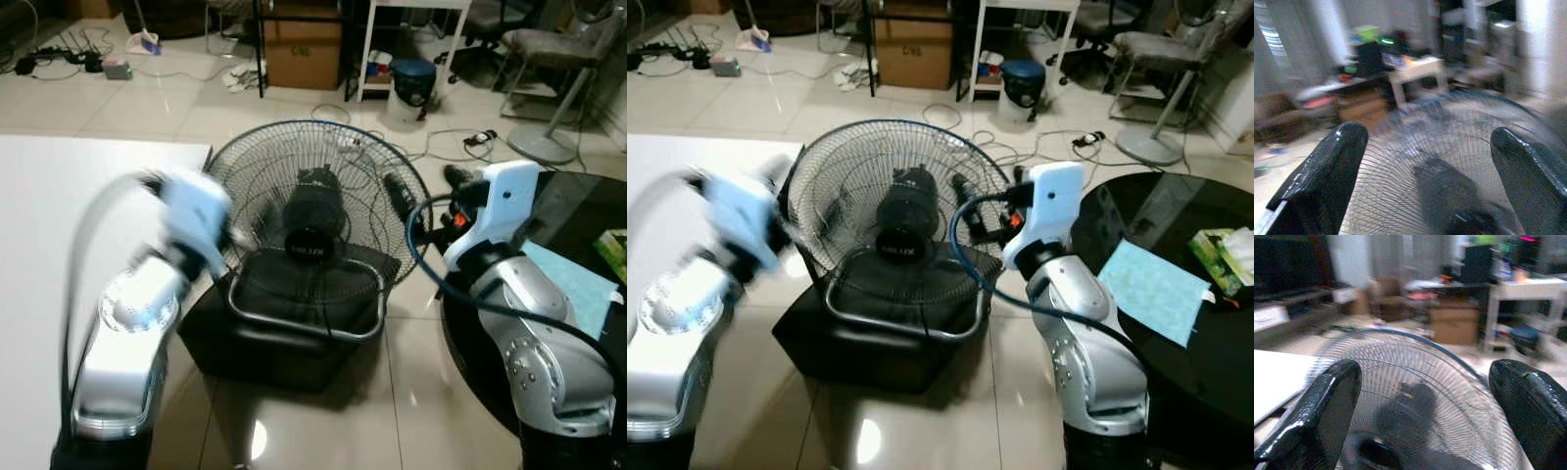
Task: Setting the table
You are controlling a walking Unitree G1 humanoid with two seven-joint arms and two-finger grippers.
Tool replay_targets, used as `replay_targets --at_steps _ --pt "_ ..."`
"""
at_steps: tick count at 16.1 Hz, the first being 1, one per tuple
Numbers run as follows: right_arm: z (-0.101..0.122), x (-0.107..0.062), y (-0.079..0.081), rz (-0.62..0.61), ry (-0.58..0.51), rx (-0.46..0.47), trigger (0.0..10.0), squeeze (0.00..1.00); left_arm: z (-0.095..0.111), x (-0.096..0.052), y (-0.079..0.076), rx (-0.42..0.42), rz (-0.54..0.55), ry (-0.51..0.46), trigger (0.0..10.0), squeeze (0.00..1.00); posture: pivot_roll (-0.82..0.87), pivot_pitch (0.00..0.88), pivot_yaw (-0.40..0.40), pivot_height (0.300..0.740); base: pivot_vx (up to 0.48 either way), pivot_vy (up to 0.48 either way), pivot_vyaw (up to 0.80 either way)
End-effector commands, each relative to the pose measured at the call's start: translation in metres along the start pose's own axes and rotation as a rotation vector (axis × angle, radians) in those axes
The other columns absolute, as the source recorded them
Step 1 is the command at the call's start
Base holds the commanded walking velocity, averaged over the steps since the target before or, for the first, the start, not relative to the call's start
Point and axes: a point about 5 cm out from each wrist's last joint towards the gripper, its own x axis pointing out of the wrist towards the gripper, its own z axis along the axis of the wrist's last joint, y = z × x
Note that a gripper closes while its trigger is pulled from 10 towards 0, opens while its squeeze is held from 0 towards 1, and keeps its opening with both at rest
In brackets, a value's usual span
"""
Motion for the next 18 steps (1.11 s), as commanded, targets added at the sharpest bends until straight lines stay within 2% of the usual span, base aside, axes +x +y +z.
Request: replay_targets --at_steps 1,2,3,4,5,6,7,9,10,12,13,14,15,16,18 --pt "-0.009 -0.002 -0.005 -0.055 0.062 -0.038 10.0 0.00 -0.015 -0.001 0.007 0.010 0.129 0.098 10.0 0.00 -0.02 0.000 0.007 0.740 0.000 0.000 0.00" --pt "-0.016 -0.004 -0.005 -0.064 0.099 -0.068 10.0 0.00 -0.024 -0.002 0.008 0.009 0.192 0.151 10.0 0.00 -0.02 0.000 0.010 0.740 0.000 0.000 0.00" --pt "-0.017 -0.006 -0.006 -0.094 0.111 -0.062 10.0 0.00 -0.027 -0.006 0.000 0.008 0.153 0.153 10.0 0.00 -0.03 0.000 0.011 0.740 0.000 0.000 0.00" --pt "-0.018 -0.007 -0.007 -0.122 0.118 -0.063 10.0 0.17 -0.028 -0.008 -0.005 0.012 0.153 0.163 10.0 0.00 -0.02 0.000 0.012 0.740 0.000 0.000 0.00" --pt "-0.020 -0.008 -0.007 -0.127 0.120 -0.045 10.0 1.00 -0.029 -0.009 -0.006 -0.006 0.161 0.177 10.0 0.00 -0.02 0.000 0.012 0.740 0.000 0.000 0.00" --pt "-0.022 -0.009 -0.006 -0.127 0.121 -0.020 10.0 1.00 -0.029 -0.010 -0.009 -0.044 0.171 0.183 10.0 0.00 -0.02 0.000 0.007 0.740 0.000 0.000 0.00" --pt "-0.025 -0.010 0.001 -0.085 0.126 -0.015 10.0 1.00 -0.029 -0.013 -0.011 -0.100 0.184 0.172 10.0 1.00 -0.03 0.000 0.010 0.740 0.000 0.000 0.00" --pt "-0.025 -0.007 0.004 -0.047 0.137 -0.038 10.0 1.00 -0.027 -0.007 -0.017 -0.090 0.137 0.151 10.0 1.00 -0.03 0.000 -0.006 0.740 0.000 0.000 0.00" --pt "-0.021 -0.003 0.007 -0.032 0.134 -0.061 10.0 1.00 -0.027 -0.002 -0.019 -0.112 0.133 0.143 10.0 1.00 -0.04 0.000 -0.004 0.740 0.000 0.000 0.00" --pt "-0.019 0.000 0.013 -0.019 0.127 -0.075 10.0 1.00 -0.031 -0.002 -0.017 -0.119 0.149 0.156 10.0 1.00 -0.05 0.000 0.001 0.740 0.000 0.000 0.00" --pt "-0.016 0.003 0.017 -0.034 0.117 -0.098 10.0 1.00 -0.034 -0.001 -0.015 -0.107 0.159 0.175 10.0 0.96 -0.07 0.000 0.022 0.740 0.000 0.000 0.00" --pt "-0.015 0.004 0.020 -0.036 0.118 -0.126 10.0 0.71 -0.036 0.001 -0.016 -0.128 0.150 0.185 10.0 0.00 -0.07 0.000 0.015 0.740 0.000 0.000 0.00" --pt "-0.015 0.004 0.021 -0.033 0.122 -0.137 10.0 0.71 -0.037 0.002 -0.016 -0.132 0.151 0.186 10.0 0.00 -0.07 0.000 0.015 0.740 0.000 0.000 0.00" --pt "-0.016 0.004 0.020 -0.021 0.130 -0.167 10.0 0.00 -0.036 0.002 -0.018 -0.133 0.152 0.181 10.0 0.00 -0.06 0.000 0.003 0.740 0.000 0.000 0.00" --pt "-0.015 0.007 0.020 0.004 0.134 -0.227 10.0 0.00 -0.033 0.002 -0.019 -0.053 0.153 0.166 10.0 0.00 -0.06 0.000 -0.007 0.740 0.000 0.000 0.40"
